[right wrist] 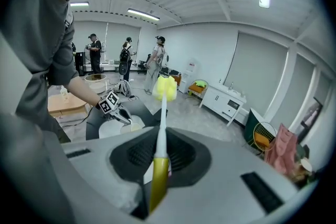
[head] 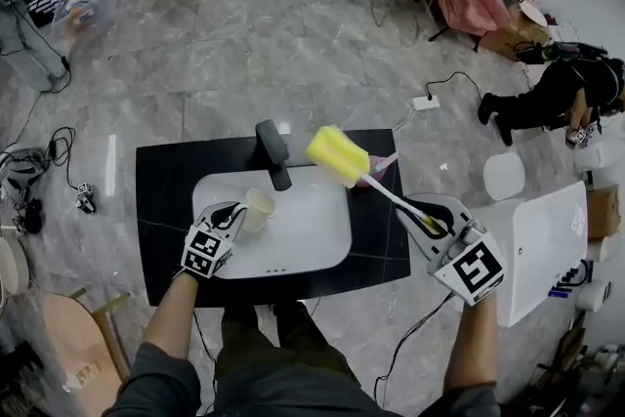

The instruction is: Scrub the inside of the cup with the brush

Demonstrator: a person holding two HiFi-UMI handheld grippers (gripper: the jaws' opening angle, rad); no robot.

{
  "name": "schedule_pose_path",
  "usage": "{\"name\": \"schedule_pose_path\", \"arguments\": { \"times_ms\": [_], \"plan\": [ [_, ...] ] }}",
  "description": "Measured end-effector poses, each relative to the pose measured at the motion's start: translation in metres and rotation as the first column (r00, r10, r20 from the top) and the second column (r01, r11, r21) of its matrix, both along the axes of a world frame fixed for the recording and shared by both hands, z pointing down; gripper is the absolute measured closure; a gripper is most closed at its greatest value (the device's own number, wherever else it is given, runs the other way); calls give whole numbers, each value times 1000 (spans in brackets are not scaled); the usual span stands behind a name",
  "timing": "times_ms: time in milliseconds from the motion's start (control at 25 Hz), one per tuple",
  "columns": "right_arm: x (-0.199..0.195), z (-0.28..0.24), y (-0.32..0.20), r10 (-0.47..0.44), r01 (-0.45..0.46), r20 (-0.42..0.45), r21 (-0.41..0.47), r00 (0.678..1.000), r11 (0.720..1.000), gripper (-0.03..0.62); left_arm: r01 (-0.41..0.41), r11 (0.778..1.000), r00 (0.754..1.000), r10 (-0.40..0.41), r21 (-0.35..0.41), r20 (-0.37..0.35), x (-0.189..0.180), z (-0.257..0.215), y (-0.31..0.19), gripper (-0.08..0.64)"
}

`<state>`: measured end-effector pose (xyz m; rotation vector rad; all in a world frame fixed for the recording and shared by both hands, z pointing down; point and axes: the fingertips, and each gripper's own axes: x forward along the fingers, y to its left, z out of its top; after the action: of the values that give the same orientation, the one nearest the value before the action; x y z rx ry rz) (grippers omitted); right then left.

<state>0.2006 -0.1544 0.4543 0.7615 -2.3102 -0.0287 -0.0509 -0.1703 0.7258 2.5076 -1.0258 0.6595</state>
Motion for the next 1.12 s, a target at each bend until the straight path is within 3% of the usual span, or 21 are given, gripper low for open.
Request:
{"name": "schedule_pose_path", "arguments": {
  "times_ms": [400,840,1120],
  "plan": [
    [10,27,-11,11,-11,20,-8,1000,1000,554,31,999,1000,-31,-35,2,29,79,-16,520],
    [17,54,-12,31,-30,21,-65,999,997,554,0,999,1000,-1,48,27,64,126,-31,520],
    [6,65,-14,7,-4,34,-78,999,997,554,24,998,999,-27,62,33,57,136,-27,518]
  ]
}}
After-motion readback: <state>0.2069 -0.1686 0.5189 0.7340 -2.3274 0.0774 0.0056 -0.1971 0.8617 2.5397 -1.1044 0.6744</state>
